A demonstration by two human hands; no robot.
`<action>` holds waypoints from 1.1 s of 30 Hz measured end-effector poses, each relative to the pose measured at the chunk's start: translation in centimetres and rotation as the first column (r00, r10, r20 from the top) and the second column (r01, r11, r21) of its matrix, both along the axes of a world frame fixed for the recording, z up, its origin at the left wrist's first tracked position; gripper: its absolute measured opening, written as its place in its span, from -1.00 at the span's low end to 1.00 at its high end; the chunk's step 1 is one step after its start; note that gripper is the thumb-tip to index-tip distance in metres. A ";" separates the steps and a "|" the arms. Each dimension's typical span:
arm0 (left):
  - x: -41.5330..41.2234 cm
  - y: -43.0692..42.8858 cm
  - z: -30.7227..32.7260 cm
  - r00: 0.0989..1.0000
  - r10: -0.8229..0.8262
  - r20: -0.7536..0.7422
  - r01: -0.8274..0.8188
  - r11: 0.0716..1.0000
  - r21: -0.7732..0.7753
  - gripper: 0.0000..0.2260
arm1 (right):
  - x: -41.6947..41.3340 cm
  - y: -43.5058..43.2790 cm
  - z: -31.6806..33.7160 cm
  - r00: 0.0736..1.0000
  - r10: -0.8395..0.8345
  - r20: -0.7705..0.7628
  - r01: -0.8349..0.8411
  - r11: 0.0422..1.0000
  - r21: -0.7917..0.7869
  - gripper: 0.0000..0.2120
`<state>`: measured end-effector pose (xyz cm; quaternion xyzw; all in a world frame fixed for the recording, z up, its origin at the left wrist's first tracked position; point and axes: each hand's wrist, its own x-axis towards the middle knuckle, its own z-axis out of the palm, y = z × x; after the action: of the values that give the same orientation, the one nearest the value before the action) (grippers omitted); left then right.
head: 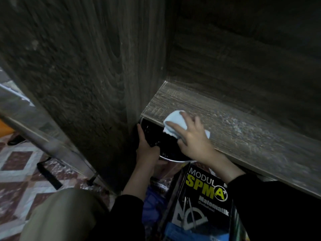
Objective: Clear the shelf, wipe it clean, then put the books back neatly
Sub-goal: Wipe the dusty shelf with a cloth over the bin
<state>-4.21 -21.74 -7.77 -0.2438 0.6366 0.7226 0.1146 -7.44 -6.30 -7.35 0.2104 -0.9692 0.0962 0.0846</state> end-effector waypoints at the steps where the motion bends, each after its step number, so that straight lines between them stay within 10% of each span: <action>1: 0.0 0.0 0.0 1.000 0.002 0.001 -0.002 1.000 0.005 -0.15 | 0.4 0.1 0.1 0.997 0.080 -0.002 -0.080 0.997 0.000 -0.45; 7: 0.0 -0.3 0.1 1.000 -0.003 0.012 0.003 1.000 0.010 -0.13 | -4.6 -0.9 3.9 0.995 -0.060 0.084 0.086 0.927 -0.364 -0.50; 20: 0.2 -0.2 0.0 1.000 -0.004 -0.014 0.003 1.000 -0.010 -0.15 | -5.1 -5.1 3.6 0.981 0.147 0.130 -0.165 0.976 0.143 -0.68; 26: 0.1 -0.3 0.2 1.000 -0.023 0.006 0.023 1.000 -0.017 -0.12 | -7.1 -4.7 6.3 0.978 0.124 0.166 -0.110 0.990 -0.087 -0.66; 33: 0.3 -0.1 0.4 1.000 -0.013 -0.011 0.013 1.000 -0.013 -0.18 | -5.2 -5.6 4.0 0.977 0.104 0.184 -0.135 0.977 0.166 -0.55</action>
<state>-3.96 -21.82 -7.39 -0.2363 0.6436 0.7190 0.1140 -12.66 -11.93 -3.34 0.2661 -0.9631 0.0325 -0.0256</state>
